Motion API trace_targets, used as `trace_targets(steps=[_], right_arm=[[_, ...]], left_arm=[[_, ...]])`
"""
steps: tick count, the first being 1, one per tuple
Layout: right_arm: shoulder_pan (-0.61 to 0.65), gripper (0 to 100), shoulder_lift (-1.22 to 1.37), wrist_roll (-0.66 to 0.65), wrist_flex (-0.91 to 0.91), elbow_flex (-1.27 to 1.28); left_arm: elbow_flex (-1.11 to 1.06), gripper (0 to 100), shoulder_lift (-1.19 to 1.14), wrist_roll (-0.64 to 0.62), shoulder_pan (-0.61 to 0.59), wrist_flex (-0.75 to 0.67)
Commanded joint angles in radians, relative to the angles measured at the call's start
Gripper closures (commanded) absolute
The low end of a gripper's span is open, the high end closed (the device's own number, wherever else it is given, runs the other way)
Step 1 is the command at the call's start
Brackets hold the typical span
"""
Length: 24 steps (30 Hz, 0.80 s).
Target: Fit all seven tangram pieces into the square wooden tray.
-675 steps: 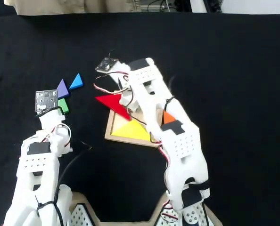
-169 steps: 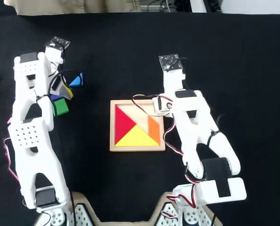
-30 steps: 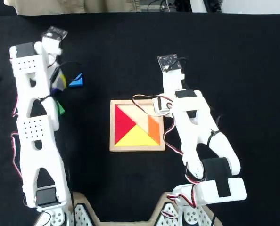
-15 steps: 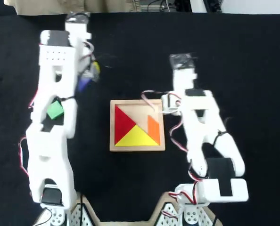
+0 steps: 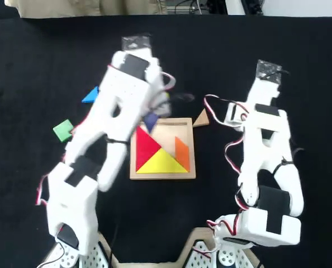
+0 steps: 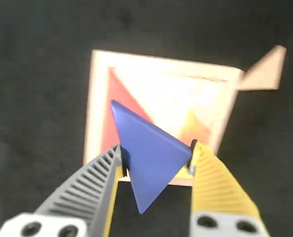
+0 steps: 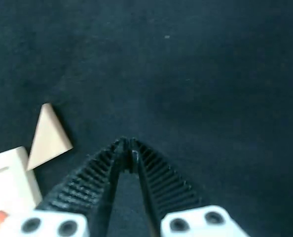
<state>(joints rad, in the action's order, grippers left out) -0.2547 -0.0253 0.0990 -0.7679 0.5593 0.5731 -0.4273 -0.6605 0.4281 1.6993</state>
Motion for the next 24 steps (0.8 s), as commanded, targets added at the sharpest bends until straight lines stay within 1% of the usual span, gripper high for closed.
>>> trace_targets(steps=[1, 4, 9, 11, 14, 16, 18, 21, 24], right_arm=[[-0.055, 98.7, -0.012, 0.011, 0.012, -0.076], [-0.089, 98.7, -0.012, 0.011, 0.015, -0.076], [-0.117, 98.7, -0.012, 0.011, 0.015, -0.076], [-0.120, 98.7, -0.012, 0.011, 0.015, -0.077], [-0.120, 98.7, -0.012, 0.011, 0.015, -0.077], [-0.120, 98.7, -0.012, 0.011, 0.017, -0.077], [-0.118, 98.7, -0.012, 0.011, 0.017, -0.077], [-0.112, 98.7, -0.010, 0.011, 0.017, -0.077], [-0.112, 98.7, -0.008, 0.011, 0.017, -0.077]], left_arm=[[-0.027, 83, 0.058, -0.120, 0.110, -0.100], [-0.101, 83, 0.031, -0.238, 0.183, -0.244], [-0.136, 83, -0.041, -0.244, 0.194, -0.350], [-0.136, 87, -0.075, -0.258, 0.179, -0.388], [-0.136, 95, -0.118, -0.284, 0.150, -0.408], [-0.136, 94, -0.144, -0.292, 0.137, -0.405], [-0.136, 88, -0.157, -0.299, 0.130, -0.404], [-0.136, 81, -0.166, -0.376, 0.125, -0.410], [-0.134, 80, -0.173, -0.408, 0.119, -0.417]])
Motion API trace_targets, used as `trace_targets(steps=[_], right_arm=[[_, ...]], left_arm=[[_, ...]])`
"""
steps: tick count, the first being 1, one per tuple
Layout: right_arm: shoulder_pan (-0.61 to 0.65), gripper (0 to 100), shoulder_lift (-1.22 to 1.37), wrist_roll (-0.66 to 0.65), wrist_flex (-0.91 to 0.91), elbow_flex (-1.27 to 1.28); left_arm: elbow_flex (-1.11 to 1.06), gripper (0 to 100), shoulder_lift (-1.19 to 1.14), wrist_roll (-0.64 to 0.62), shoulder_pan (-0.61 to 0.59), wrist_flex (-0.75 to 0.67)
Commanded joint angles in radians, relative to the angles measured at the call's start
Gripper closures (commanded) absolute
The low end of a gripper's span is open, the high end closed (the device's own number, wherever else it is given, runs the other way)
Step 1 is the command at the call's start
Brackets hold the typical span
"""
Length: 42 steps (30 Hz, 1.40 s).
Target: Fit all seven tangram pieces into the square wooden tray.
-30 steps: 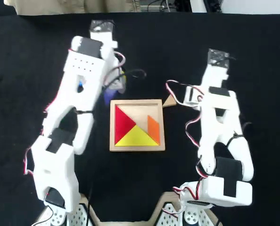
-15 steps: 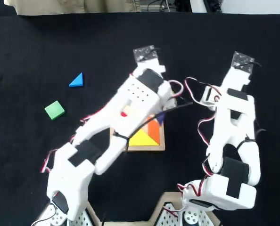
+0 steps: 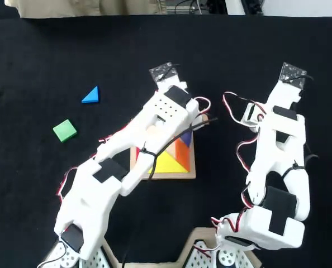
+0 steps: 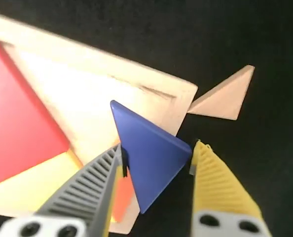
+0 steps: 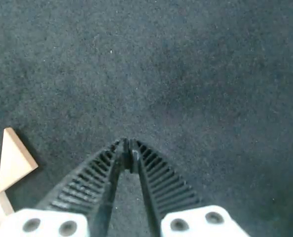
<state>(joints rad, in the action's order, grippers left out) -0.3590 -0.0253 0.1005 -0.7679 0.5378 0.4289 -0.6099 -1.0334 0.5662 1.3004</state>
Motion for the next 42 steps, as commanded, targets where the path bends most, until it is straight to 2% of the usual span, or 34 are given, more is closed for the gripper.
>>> trace_targets(steps=[1, 14, 19, 28, 32, 34, 37, 40, 42], right_arm=[[-0.008, 98.7, -0.007, 0.009, 0.017, -0.056], [0.025, 98.7, -0.007, 0.002, 0.015, -0.053], [0.025, 98.7, -0.007, 0.002, 0.015, -0.053], [0.025, 98.7, -0.007, 0.002, 0.015, -0.053], [0.026, 98.7, -0.008, 0.002, 0.015, -0.053], [0.049, 98.7, -0.010, -0.005, 0.014, -0.054], [0.120, 98.7, -0.010, -0.112, 0.012, -0.056], [0.242, 98.8, -0.010, -0.218, 0.009, -0.058], [0.318, 98.8, -0.010, -0.230, -0.002, -0.070]], left_arm=[[0.005, 80, 0.009, -0.034, -0.021, -0.034], [-0.001, 79, 0.008, -0.032, -0.070, -0.069], [-0.002, 71, 0.008, -0.032, -0.059, -0.068], [-0.002, 70, 0.009, -0.026, -0.067, -0.064], [0.047, 70, 0.020, 0.071, -0.085, 0.057], [0.110, 70, 0.020, 0.166, -0.131, 0.189], [0.245, 70, 0.020, 0.331, -0.245, 0.439], [0.318, 70, 0.048, 0.453, -0.400, 0.463], [0.320, 70, 0.110, 0.457, -0.492, 0.463]])
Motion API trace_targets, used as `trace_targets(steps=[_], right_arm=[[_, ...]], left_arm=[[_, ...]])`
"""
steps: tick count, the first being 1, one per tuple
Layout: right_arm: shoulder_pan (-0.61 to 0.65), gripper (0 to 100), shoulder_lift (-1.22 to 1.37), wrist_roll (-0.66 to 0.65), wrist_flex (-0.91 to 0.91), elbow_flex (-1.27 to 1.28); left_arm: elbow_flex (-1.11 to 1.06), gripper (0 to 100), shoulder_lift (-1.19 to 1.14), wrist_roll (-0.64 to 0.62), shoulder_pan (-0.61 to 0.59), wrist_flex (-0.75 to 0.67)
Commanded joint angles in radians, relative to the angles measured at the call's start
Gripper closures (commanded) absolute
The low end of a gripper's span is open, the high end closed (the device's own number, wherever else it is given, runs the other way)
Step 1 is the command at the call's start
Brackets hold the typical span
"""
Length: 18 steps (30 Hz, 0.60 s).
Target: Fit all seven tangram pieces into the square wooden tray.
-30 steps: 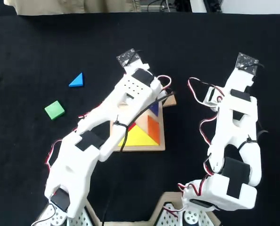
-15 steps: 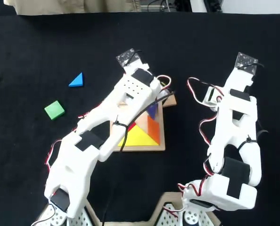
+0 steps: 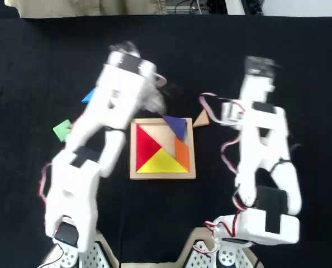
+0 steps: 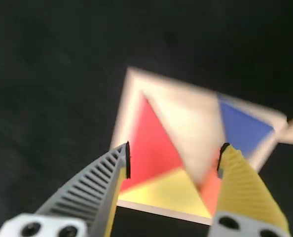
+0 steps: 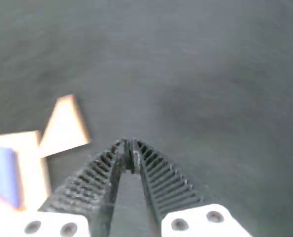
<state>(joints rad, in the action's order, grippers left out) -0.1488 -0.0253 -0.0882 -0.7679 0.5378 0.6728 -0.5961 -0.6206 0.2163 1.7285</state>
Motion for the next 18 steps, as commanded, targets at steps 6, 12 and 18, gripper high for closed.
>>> trace_targets(steps=[6, 12, 18], right_arm=[[0.247, 98.8, -0.001, -0.034, -0.146, -0.202], [0.404, 98.8, 0.044, -0.035, -0.153, -0.231], [0.408, 98.8, 0.225, -0.037, -0.150, -0.372]], left_arm=[[0.015, 70, 0.364, 0.164, -0.320, 0.035], [-0.297, 70, 0.450, 0.365, -0.495, 0.014], [-0.671, 70, 0.450, 0.362, -0.664, -0.321]])
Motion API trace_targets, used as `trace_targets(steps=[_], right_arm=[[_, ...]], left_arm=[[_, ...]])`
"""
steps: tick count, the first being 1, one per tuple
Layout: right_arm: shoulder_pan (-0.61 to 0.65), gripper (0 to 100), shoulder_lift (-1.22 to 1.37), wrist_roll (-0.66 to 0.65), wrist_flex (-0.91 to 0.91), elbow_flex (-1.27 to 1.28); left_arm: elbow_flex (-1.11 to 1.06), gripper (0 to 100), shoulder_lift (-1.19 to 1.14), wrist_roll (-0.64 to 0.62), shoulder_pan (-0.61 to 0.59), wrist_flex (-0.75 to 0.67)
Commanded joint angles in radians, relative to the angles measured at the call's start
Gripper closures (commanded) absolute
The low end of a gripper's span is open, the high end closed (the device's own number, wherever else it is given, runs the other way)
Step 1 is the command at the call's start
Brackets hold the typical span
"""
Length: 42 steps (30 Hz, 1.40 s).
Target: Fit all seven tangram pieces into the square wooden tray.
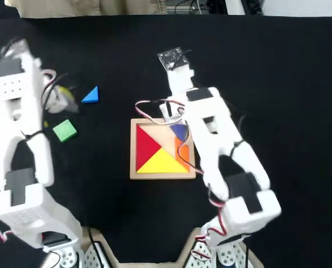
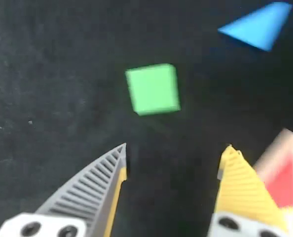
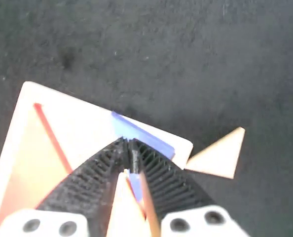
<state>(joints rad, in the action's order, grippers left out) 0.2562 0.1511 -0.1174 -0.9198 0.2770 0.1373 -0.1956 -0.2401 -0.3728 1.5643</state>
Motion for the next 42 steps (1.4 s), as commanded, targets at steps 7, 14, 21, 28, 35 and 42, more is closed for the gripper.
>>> trace_targets(steps=[7, 14, 21, 28, 35, 42], right_arm=[[0.000, 98.8, 0.171, -0.043, -0.089, -0.234], [-0.026, 98.8, 0.173, -0.087, -0.178, -0.232], [-0.083, 98.8, 0.170, -0.106, -0.192, -0.236], [-0.028, 98.8, 0.180, -0.071, -0.117, -0.315], [-0.018, 98.8, 0.314, -0.048, -0.092, -0.397], [0.041, 98.8, 0.381, -0.051, -0.253, -0.498]], left_arm=[[-0.450, 70, 0.172, -0.158, -0.111, -0.443], [-0.607, 70, 0.270, -0.172, -0.114, -0.597], [-0.671, 70, 0.278, -0.167, -0.113, -0.683], [-0.671, 70, 0.276, -0.172, -0.113, -0.687], [-0.671, 70, 0.275, -0.172, -0.113, -0.687], [-0.671, 70, 0.275, -0.172, -0.111, -0.689]])
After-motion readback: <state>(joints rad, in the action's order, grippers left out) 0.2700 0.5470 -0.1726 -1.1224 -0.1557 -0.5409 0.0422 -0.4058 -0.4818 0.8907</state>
